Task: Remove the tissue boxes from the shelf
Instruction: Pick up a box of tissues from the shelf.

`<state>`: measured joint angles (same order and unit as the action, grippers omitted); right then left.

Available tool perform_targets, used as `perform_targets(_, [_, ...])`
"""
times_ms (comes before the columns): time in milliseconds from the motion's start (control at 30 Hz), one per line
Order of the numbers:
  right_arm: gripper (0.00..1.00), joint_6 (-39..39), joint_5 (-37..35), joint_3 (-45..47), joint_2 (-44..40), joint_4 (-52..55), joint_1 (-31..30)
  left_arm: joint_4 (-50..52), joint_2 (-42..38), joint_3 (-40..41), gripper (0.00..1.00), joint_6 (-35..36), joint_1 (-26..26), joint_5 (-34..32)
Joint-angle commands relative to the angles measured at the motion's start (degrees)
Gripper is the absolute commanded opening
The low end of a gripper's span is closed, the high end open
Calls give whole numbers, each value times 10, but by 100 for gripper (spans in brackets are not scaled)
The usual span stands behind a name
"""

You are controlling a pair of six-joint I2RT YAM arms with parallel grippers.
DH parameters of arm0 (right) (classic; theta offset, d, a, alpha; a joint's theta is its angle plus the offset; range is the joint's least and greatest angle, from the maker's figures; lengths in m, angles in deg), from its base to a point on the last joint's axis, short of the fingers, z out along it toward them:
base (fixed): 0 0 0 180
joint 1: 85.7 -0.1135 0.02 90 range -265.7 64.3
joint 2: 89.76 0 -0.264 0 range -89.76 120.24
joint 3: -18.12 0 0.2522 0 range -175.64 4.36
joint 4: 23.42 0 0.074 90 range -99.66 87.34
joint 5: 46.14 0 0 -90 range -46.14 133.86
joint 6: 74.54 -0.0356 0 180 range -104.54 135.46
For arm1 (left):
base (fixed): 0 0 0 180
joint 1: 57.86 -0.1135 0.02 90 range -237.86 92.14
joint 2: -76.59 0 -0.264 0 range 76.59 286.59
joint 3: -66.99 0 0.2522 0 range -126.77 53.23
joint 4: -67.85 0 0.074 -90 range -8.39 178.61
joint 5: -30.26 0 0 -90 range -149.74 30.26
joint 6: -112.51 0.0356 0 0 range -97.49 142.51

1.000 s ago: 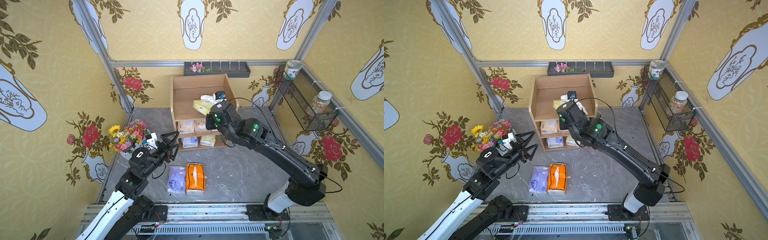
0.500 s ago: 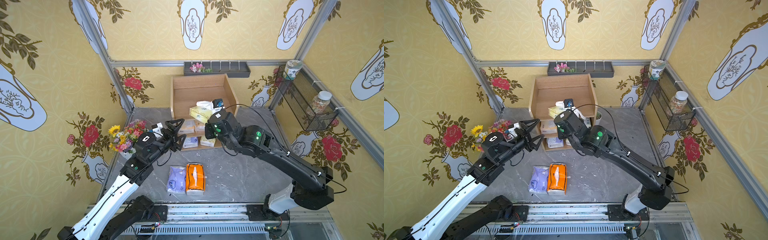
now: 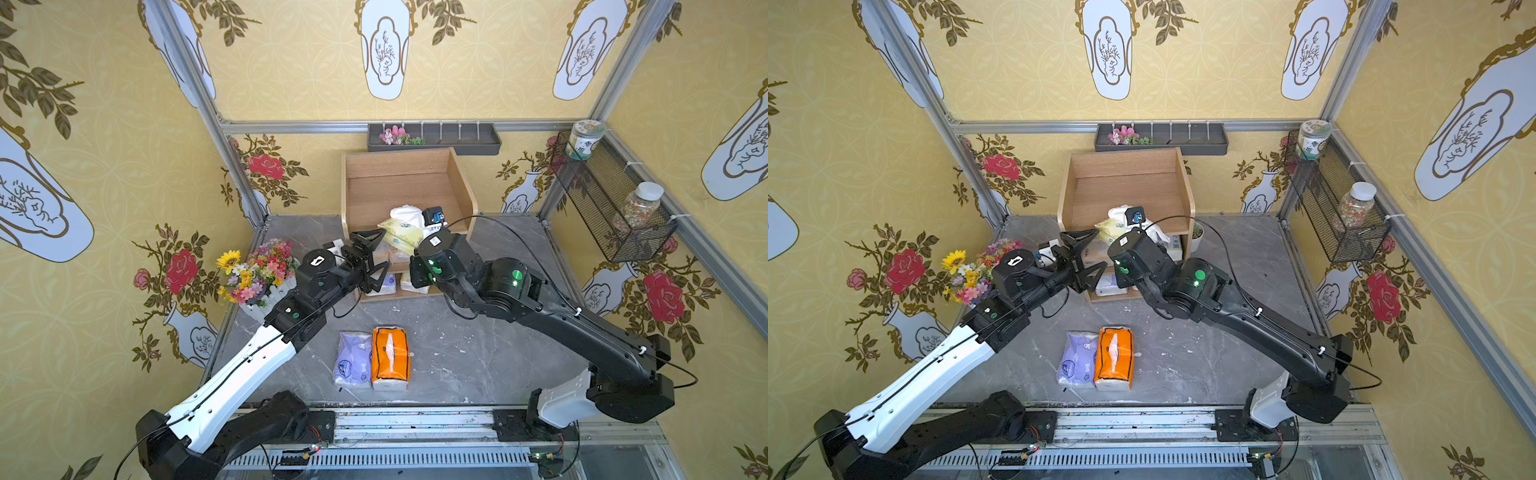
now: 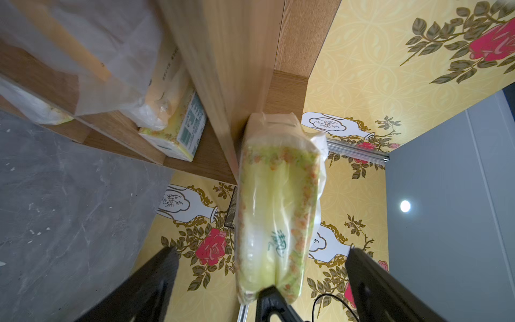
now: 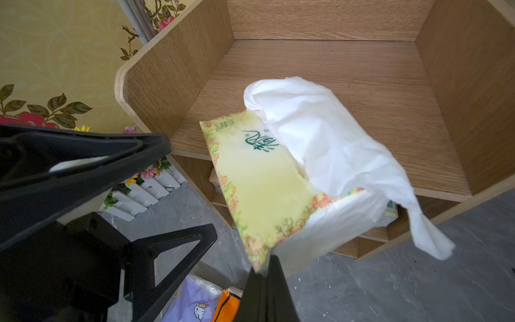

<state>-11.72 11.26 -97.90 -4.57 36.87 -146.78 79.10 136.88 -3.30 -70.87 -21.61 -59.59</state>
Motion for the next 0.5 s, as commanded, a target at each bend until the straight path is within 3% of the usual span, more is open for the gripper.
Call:
perform_targets(0, [0, -4, 6, 0, -5, -17, -2, -54, 20, -10, 100, -3, 2, 1])
perform_targets(267, [0, -4, 12, 6, -10, -19, -4, -82, 54, -17, 95, -11, 14, 3])
perform_targets(467, [0, -6, 17, 12, -16, -20, -5, -107, 62, -9, 81, -17, 21, -1])
